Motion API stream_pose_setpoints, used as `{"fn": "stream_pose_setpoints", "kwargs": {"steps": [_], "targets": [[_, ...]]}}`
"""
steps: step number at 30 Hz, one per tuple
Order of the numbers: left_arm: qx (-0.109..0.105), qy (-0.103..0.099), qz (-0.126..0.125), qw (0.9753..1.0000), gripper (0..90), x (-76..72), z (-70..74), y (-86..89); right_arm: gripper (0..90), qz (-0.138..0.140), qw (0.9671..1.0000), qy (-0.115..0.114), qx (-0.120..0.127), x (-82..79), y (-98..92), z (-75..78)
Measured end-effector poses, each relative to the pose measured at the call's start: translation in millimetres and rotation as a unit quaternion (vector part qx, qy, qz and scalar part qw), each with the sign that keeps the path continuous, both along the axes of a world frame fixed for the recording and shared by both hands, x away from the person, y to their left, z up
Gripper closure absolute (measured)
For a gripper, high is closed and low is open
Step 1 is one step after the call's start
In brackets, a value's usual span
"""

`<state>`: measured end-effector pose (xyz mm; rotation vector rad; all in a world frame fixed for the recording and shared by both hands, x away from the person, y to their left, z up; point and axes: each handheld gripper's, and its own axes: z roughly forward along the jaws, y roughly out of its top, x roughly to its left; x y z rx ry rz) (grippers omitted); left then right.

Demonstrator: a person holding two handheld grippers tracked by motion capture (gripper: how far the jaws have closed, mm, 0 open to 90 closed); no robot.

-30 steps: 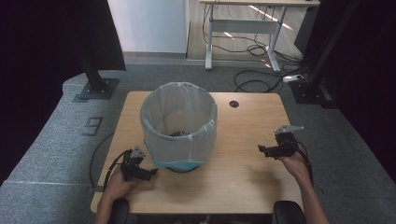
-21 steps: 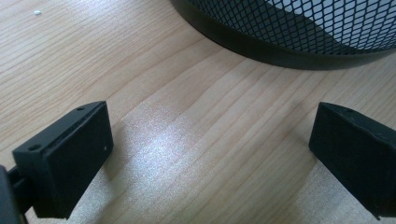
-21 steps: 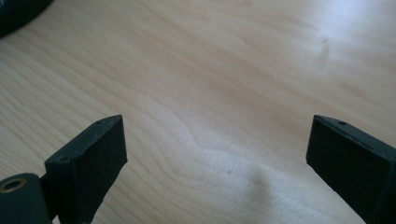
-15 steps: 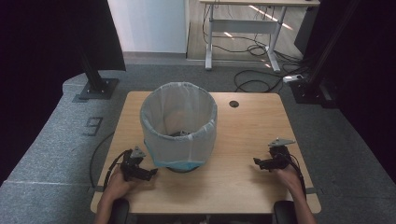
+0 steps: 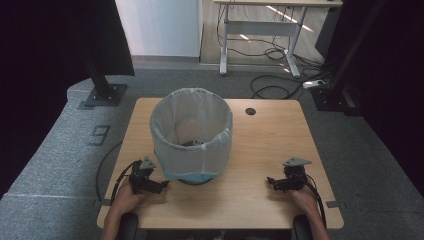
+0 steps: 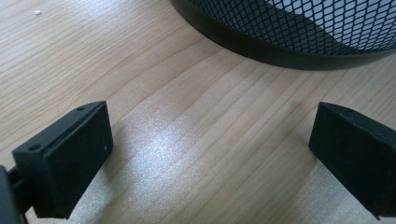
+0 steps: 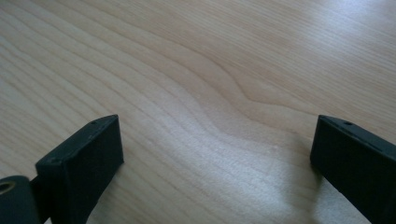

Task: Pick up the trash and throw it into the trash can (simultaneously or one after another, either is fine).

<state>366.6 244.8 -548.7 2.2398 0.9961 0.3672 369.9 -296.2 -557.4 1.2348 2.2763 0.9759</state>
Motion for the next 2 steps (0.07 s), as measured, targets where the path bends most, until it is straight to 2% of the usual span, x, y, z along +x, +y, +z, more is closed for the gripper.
{"fn": "stream_pose_setpoints", "kwargs": {"steps": [2], "targets": [[0.0,0.0,0.001,1.0,0.0,-0.2,0.0,-0.1,0.5,0.001,1.0,0.001,0.0,-0.7,0.3,0.0]]}}
